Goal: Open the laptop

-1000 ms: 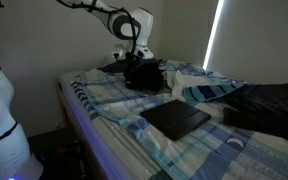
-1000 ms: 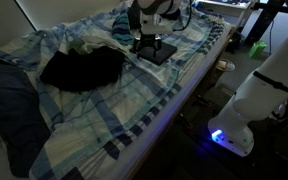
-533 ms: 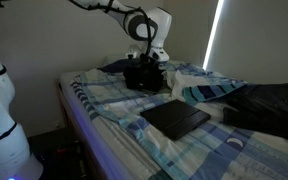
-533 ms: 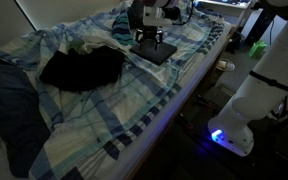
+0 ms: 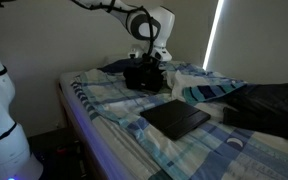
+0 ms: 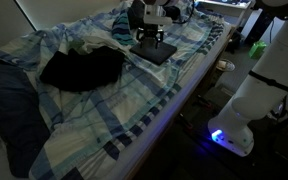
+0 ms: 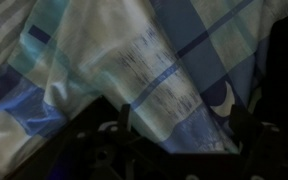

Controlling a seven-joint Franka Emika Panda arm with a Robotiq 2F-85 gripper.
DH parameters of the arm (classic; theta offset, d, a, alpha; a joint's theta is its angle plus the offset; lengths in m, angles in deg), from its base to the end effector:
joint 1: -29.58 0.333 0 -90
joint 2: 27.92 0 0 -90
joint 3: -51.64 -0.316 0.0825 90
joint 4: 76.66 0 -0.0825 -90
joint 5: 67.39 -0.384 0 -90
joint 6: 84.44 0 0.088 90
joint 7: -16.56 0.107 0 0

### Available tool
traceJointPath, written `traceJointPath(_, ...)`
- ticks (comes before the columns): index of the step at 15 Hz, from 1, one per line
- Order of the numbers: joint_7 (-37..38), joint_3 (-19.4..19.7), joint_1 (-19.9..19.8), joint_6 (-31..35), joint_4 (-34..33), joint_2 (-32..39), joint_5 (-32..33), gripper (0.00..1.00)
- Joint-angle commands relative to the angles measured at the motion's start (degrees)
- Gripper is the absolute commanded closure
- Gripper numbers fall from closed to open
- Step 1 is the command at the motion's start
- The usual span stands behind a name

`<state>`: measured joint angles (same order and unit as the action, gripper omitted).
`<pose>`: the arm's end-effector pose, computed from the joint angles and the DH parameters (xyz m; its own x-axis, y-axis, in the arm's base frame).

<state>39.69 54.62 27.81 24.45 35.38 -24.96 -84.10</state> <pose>0.5588 -0.0251 0.4438 0.8201 -0.5321 -0.2103 -0.5682 -0.8005 -0.1907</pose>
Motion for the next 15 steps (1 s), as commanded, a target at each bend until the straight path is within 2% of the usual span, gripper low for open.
traceJointPath(1,1.02,-0.2,-0.07,0.64,-0.62,1.15,-0.41,0.0)
traceJointPath(6,4.25,1.58,-1.79,2.95,-7.51,7.84,-3.24,0.0)
traceJointPath(9,4.55,2.93,-2.89,4.84,-12.77,12.44,-2.79,0.0)
traceJointPath(15,3.06,4.16,-5.82,2.88,-23.96,21.6,-2.77,0.0)
